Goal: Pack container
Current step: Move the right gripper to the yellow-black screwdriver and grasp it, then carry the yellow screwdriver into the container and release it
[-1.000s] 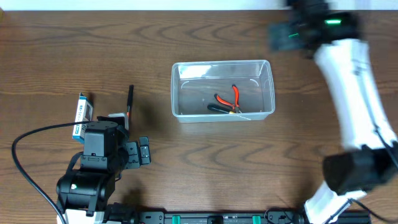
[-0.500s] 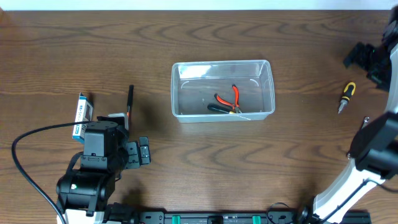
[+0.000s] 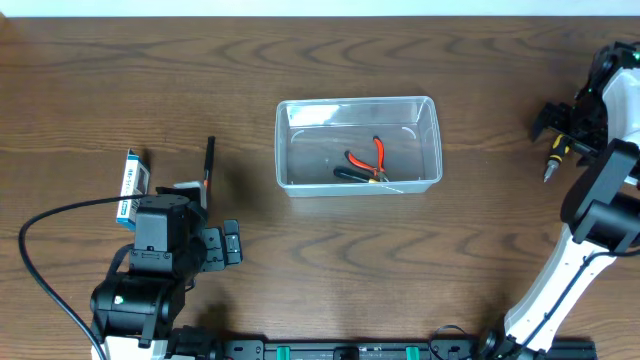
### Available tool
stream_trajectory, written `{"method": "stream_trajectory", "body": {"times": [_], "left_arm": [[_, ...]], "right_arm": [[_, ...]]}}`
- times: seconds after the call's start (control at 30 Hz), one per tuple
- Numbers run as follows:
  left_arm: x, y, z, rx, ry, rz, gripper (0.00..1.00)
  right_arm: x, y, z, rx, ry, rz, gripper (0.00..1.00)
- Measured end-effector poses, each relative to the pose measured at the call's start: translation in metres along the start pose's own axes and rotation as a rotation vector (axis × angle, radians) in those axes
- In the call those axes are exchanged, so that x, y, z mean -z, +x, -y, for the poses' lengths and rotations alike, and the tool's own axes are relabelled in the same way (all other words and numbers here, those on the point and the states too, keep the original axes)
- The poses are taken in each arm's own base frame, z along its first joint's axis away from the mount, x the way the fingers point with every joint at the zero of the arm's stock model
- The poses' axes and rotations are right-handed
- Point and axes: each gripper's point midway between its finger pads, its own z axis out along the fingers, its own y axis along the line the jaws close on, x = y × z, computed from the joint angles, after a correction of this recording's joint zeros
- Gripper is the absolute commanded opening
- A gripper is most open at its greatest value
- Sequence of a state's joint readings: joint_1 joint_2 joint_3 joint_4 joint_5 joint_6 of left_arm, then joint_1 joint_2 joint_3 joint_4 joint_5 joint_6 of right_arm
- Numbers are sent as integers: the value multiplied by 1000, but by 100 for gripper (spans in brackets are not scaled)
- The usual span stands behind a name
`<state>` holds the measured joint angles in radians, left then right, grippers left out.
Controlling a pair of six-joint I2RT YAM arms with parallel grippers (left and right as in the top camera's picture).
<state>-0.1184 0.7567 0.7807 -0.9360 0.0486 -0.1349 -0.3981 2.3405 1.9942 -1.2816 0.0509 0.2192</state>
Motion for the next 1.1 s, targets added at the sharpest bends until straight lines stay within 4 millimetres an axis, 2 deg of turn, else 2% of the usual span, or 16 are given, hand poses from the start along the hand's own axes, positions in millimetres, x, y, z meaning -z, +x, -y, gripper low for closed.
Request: {"method": "stream_trajectory", "body": {"times": [0.17, 0.53, 0.7, 0.8, 0.9, 1.1], "left_arm": [[0, 0, 0, 0, 0, 0, 98], [0, 0, 0, 0, 0, 0, 99], [0, 0, 0, 0, 0, 0, 98], [0, 0, 0, 0, 0, 0, 98], [0, 0, 0, 0, 0, 0, 98], [0, 0, 0, 0, 0, 0, 98]], "right_arm": [[-16, -3, -5, 63, -19, -17, 99], [-35, 1, -9, 120, -49, -22, 99], [-36, 2, -6, 113, -57, 0, 99], [-37, 3, -2, 107, -57, 5, 91], [-37, 4, 4, 104, -57, 1, 72], [-38, 6, 13, 84, -58, -13, 45]]}}
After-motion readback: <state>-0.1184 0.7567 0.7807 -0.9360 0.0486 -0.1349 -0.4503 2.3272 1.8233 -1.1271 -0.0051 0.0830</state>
